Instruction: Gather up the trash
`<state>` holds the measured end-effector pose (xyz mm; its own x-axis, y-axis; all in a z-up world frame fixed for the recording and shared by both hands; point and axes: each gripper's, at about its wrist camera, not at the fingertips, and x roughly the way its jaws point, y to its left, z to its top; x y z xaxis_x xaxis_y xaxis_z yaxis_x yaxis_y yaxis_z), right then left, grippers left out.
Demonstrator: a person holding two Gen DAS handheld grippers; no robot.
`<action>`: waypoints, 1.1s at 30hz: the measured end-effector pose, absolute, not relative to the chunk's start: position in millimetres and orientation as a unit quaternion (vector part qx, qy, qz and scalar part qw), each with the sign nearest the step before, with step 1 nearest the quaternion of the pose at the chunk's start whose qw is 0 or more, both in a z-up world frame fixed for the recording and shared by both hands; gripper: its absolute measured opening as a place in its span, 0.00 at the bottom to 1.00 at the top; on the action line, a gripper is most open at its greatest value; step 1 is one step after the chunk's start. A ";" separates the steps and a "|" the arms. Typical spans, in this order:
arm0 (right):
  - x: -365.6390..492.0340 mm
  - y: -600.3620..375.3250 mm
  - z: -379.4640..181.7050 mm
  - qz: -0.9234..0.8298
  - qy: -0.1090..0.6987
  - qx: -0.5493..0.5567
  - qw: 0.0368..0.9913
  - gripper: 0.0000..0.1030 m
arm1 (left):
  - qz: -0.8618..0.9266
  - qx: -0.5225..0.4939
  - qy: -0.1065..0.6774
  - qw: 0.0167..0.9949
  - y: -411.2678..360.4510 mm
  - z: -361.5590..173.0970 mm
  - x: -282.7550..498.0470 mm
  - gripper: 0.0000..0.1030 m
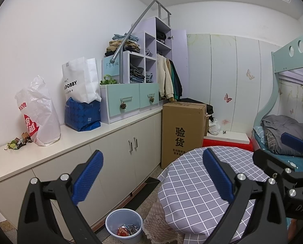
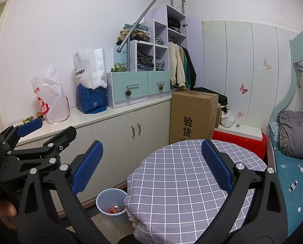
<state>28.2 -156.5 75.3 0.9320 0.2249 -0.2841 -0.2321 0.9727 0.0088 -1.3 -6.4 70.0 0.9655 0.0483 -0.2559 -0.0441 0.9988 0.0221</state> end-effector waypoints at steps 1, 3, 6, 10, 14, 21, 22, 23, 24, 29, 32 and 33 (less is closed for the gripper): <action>27.8 -156.4 75.1 0.116 0.143 -0.012 0.983 0.93 | 0.023 0.008 0.129 0.991 -6.6 70.0 -1.2 0.93; 27.2 -156.6 75.7 0.114 0.142 -0.012 0.983 0.93 | 0.024 0.007 0.129 0.991 -6.6 70.0 -1.2 0.93; 26.9 -156.2 76.4 0.113 0.141 -0.010 0.983 0.93 | 0.024 0.008 0.130 0.991 -6.3 70.0 -1.0 0.93; 26.4 -155.2 76.3 0.114 0.142 -0.011 0.983 0.93 | 0.024 0.008 0.129 0.991 -6.5 70.3 -1.2 0.93; 26.3 -154.6 76.6 0.113 0.141 -0.010 0.984 0.93 | 0.024 0.007 0.130 0.991 -7.5 69.2 -0.1 0.93; 25.9 -154.3 75.9 0.112 0.141 -0.010 0.984 0.93 | 0.022 0.008 0.129 0.991 -7.2 69.1 0.0 0.93; 25.7 -154.2 76.0 0.113 0.141 -0.009 0.984 0.93 | 0.021 0.009 0.129 0.991 -7.8 68.6 0.3 0.93; 25.6 -154.2 76.1 0.113 0.140 -0.009 0.984 0.93 | 0.021 0.009 0.130 0.991 -8.3 68.0 0.6 0.93; 25.9 -154.2 76.0 0.112 0.140 -0.009 0.984 0.93 | 0.021 0.008 0.129 0.991 -7.8 68.4 0.1 0.93; 26.2 -152.8 75.8 0.111 0.140 -0.007 0.984 0.93 | 0.022 0.008 0.129 0.991 -8.7 68.1 0.4 0.93; 26.1 -151.9 75.8 0.110 0.140 -0.008 0.984 0.93 | 0.021 0.009 0.129 0.991 -7.7 68.6 0.4 0.93; 26.3 -152.3 75.7 0.111 0.140 -0.008 0.984 0.93 | 0.022 0.009 0.129 0.991 -7.9 68.7 0.4 0.93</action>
